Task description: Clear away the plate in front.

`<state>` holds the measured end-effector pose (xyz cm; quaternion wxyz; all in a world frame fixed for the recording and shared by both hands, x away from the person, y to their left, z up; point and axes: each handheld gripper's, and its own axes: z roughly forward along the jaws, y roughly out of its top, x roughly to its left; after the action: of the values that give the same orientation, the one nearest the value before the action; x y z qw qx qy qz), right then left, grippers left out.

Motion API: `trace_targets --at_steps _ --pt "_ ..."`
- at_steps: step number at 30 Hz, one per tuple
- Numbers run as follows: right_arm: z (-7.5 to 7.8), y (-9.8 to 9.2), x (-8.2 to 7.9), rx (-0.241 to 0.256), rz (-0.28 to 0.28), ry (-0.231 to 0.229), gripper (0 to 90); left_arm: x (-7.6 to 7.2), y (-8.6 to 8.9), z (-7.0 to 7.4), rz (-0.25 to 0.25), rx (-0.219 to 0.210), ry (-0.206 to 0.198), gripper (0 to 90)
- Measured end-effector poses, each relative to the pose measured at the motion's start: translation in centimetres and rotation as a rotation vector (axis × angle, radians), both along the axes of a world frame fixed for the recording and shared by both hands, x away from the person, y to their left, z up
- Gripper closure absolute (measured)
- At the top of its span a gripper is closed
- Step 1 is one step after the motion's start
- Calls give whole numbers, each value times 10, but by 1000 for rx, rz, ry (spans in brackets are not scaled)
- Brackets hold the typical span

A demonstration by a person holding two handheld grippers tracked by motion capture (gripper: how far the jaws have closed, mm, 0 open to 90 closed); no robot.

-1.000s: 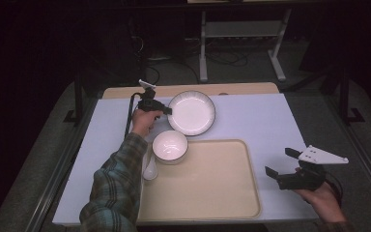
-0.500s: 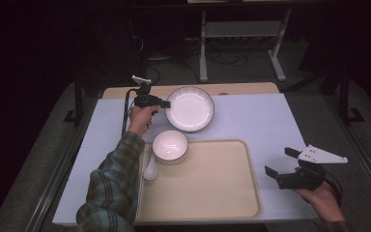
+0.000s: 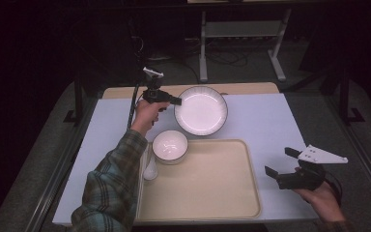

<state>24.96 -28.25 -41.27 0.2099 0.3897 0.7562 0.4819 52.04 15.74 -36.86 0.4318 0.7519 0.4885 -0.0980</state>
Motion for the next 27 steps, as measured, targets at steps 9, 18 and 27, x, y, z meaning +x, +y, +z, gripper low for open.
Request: trace_targets --at_steps 9,18,27 --pt "0 0 0 -1 1 -3 0 -17 -29 8 -124 29 -14 853" --pt "0 1 0 -2 5 -4 0 -41 -49 9 -233 68 -17 852" --pt "0 2 0 -8 7 -2 0 -61 -65 0 -323 102 -3 852"
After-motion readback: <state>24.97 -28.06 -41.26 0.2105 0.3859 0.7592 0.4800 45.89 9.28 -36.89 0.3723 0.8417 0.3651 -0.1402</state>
